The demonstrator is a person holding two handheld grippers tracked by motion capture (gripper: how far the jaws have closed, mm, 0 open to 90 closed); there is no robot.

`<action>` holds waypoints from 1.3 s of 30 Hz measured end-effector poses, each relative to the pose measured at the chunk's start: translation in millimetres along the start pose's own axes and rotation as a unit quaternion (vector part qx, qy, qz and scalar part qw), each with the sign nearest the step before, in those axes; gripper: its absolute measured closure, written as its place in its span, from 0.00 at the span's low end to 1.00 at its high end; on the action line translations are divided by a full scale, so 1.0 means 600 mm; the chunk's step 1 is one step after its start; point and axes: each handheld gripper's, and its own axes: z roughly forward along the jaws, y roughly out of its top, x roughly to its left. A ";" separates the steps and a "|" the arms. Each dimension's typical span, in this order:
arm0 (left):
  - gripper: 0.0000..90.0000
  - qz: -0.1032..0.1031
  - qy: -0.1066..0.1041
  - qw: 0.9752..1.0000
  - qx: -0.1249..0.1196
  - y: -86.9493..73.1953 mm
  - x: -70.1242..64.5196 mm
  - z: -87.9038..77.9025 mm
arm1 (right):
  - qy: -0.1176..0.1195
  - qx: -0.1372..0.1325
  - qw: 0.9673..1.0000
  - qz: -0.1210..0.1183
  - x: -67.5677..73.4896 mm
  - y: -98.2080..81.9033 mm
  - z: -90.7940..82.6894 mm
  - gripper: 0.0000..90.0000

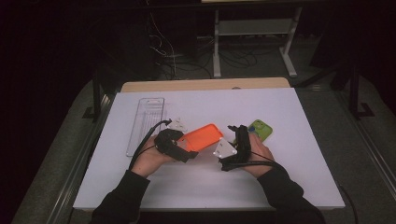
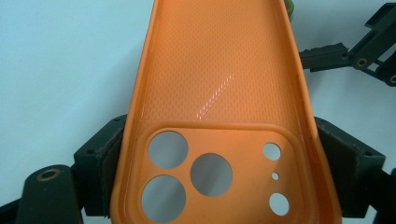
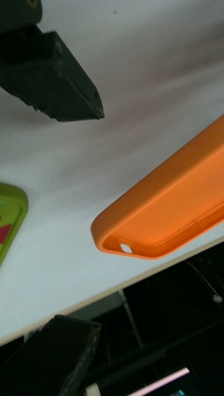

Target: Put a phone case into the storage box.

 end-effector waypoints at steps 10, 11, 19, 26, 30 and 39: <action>0.17 0.004 -0.002 1.000 0.014 -0.001 0.001 -0.002 | -0.044 -0.010 0.995 -0.085 0.018 0.009 -0.003 0.00; 0.17 0.004 -0.002 1.000 0.014 -0.001 0.001 -0.002 | -0.045 -0.010 0.995 -0.090 0.019 0.009 -0.003 0.00; 0.17 0.004 -0.003 1.000 0.017 -0.001 0.000 -0.002 | -0.074 -0.011 0.985 -0.153 0.032 0.010 -0.002 0.00; 0.17 0.007 -0.004 1.000 0.019 -0.001 0.000 -0.001 | -0.090 -0.010 0.980 -0.177 0.045 0.011 -0.003 0.00; 0.17 0.010 -0.004 1.000 0.017 0.000 0.000 0.000 | -0.105 -0.023 0.972 -0.211 0.043 0.014 -0.003 0.00; 0.17 0.014 -0.009 1.000 0.019 0.001 -0.002 0.000 | -0.105 -0.027 0.968 -0.226 0.055 0.018 -0.004 0.04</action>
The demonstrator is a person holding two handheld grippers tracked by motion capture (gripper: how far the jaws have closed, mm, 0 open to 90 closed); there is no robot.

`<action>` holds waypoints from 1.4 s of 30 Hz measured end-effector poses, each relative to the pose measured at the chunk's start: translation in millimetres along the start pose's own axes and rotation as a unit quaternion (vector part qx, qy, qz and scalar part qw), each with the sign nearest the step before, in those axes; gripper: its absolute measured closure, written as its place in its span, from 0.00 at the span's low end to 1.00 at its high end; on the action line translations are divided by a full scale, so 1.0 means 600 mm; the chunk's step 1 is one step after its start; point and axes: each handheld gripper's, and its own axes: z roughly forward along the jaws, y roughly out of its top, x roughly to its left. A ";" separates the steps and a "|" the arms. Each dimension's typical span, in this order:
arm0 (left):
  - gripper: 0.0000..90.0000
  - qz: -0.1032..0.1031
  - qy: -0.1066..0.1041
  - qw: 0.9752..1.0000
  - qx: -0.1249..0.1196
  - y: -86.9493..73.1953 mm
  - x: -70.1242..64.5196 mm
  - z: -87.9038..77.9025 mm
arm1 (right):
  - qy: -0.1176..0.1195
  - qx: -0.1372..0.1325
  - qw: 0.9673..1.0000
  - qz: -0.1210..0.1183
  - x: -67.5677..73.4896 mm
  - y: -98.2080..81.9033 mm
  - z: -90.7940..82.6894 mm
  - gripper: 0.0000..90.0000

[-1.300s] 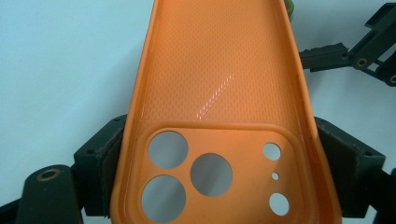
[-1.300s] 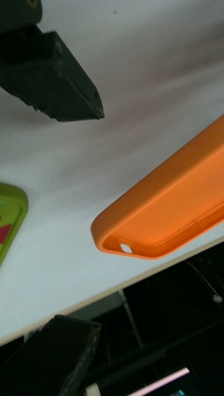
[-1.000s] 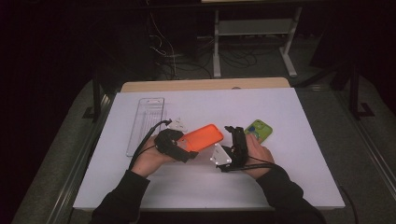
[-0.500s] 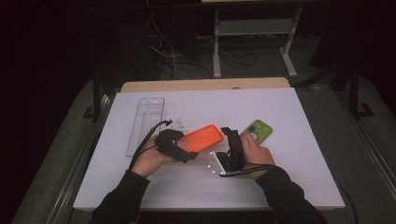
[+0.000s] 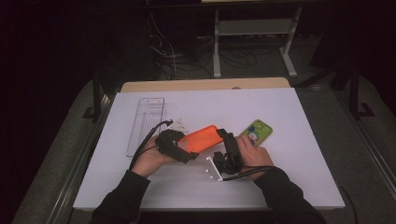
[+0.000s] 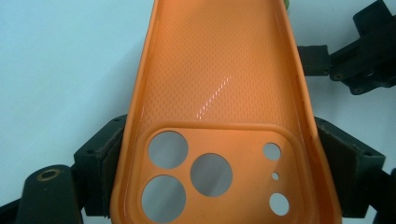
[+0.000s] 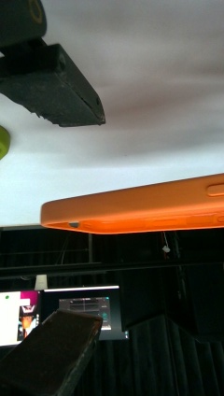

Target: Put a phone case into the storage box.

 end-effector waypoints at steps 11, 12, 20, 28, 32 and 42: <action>0.17 0.008 -0.009 1.000 0.000 0.002 -0.006 0.002 | -0.026 -0.008 1.000 -0.009 0.006 0.013 -0.004 0.28; 0.17 0.007 -0.009 1.000 0.000 0.003 -0.008 0.002 | -0.024 -0.007 1.000 -0.013 0.005 0.014 -0.005 0.30; 0.17 0.012 -0.014 1.000 -0.001 0.003 -0.010 0.004 | -0.021 -0.005 0.999 -0.030 0.013 0.020 -0.003 0.47; 0.17 0.016 -0.016 1.000 0.000 0.003 -0.011 0.006 | -0.018 -0.014 0.999 -0.034 0.013 0.023 -0.007 0.62; 0.17 0.013 -0.016 1.000 0.000 0.003 -0.011 0.006 | -0.016 -0.018 0.999 -0.039 0.016 0.025 -0.008 0.70; 0.17 0.016 -0.017 1.000 0.001 0.003 -0.011 0.006 | -0.011 -0.019 0.999 -0.041 0.016 0.026 -0.009 0.81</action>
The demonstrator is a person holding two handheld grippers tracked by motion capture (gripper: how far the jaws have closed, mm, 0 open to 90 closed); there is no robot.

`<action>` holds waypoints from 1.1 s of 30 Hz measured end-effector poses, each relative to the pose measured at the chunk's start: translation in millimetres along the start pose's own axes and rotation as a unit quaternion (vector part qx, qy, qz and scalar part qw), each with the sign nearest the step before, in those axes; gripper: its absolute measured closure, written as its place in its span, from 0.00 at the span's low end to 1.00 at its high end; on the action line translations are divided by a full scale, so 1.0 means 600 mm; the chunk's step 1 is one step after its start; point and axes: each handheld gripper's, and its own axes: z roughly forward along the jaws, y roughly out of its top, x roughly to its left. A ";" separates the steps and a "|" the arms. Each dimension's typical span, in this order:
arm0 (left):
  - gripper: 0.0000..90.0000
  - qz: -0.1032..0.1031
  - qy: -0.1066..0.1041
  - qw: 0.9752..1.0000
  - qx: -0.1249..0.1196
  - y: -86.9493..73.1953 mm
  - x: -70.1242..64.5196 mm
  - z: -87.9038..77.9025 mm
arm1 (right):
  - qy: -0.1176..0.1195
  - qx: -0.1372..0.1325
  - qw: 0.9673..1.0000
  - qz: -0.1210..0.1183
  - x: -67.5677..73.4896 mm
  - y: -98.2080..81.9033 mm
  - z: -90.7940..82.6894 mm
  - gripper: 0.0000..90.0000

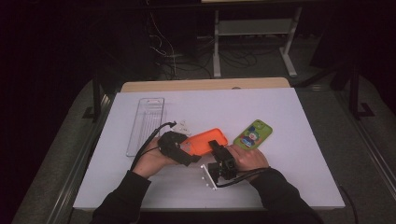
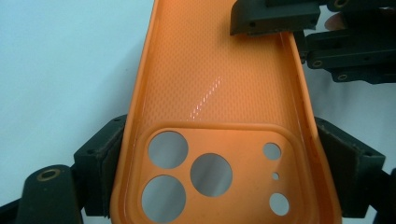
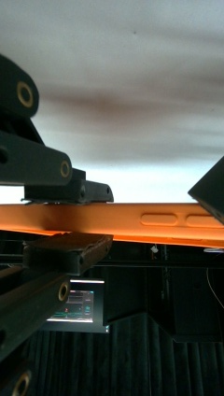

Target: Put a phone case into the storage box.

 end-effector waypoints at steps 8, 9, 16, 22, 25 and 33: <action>0.17 -0.001 0.000 1.000 0.000 0.000 0.000 0.000 | -0.008 -0.001 1.000 -0.013 0.004 0.002 0.002 0.86; 0.17 0.002 0.002 1.000 0.000 0.000 0.000 0.000 | -0.007 0.001 1.000 -0.014 0.004 0.002 0.002 0.87; 0.16 0.007 0.003 1.000 -0.004 0.000 0.001 -0.001 | -0.011 0.002 1.000 -0.018 0.004 0.003 0.002 0.87; 0.13 0.012 -0.002 1.000 -0.021 0.001 0.001 -0.011 | -0.019 0.007 1.000 -0.014 0.001 0.000 0.001 0.87; 0.10 0.006 0.000 0.999 -0.033 0.000 0.005 -0.018 | -0.012 0.014 1.000 -0.003 -0.002 -0.005 0.003 0.87; 0.00 -0.006 -0.002 0.999 -0.040 -0.006 0.014 -0.029 | 0.004 0.023 0.999 0.036 -0.014 -0.023 0.005 0.87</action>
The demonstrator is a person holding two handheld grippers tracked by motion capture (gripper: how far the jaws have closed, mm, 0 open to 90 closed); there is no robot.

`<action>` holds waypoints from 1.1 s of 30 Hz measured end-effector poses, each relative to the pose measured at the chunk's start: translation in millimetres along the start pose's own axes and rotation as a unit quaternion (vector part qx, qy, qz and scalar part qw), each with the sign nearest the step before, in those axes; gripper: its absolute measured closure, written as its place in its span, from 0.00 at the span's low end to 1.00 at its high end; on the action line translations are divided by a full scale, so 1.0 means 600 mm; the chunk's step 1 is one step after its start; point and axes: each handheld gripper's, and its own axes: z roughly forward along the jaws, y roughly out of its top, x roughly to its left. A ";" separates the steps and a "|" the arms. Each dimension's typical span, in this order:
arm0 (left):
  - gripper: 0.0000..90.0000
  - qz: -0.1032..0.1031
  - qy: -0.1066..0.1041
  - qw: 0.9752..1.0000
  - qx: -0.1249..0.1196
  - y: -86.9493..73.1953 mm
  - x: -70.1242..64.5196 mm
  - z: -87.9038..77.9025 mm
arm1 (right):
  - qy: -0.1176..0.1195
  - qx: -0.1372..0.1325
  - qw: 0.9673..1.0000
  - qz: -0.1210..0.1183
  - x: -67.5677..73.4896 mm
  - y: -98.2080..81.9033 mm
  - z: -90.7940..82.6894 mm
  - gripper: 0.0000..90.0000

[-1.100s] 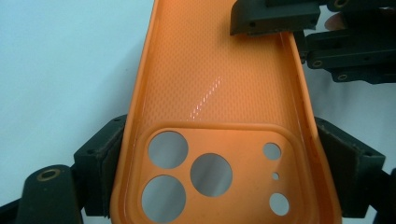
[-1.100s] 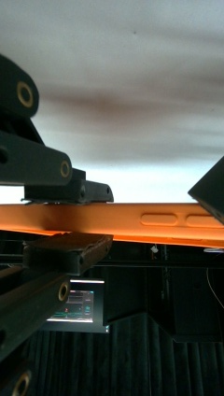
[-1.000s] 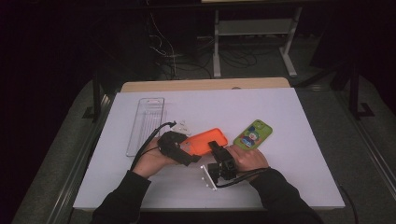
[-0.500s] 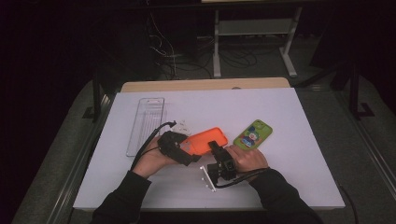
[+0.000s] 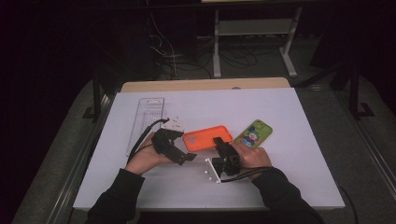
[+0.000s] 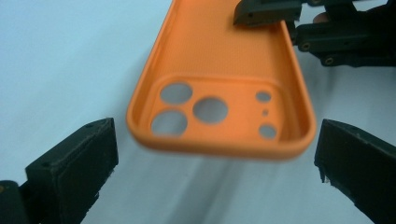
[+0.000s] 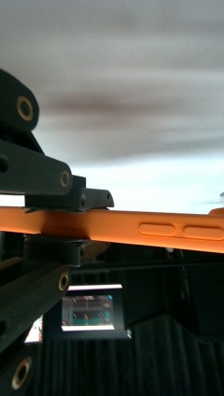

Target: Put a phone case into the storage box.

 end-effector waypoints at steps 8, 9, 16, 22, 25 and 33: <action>0.00 0.002 0.004 1.000 -0.001 -0.003 0.006 -0.003 | 0.022 0.001 0.997 0.080 -0.011 -0.016 0.003 0.87; 0.00 0.002 0.003 1.000 -0.002 -0.003 0.006 -0.004 | 0.023 0.001 0.996 0.090 -0.015 -0.021 0.004 0.87; 0.00 0.003 0.009 1.000 -0.001 -0.003 0.008 -0.007 | 0.051 -0.003 0.989 0.141 -0.023 -0.028 0.006 0.87; 0.00 0.008 0.007 1.000 -0.003 -0.003 0.006 -0.002 | 0.068 -0.010 0.973 0.218 -0.036 -0.034 0.005 0.87; 0.00 0.010 0.008 1.000 0.001 -0.003 0.006 -0.003 | 0.077 -0.010 0.966 0.246 -0.038 -0.036 0.005 0.87; 0.00 0.013 0.012 1.000 0.008 -0.002 0.007 -0.004 | 0.112 -0.018 0.941 0.319 -0.057 -0.052 0.008 0.87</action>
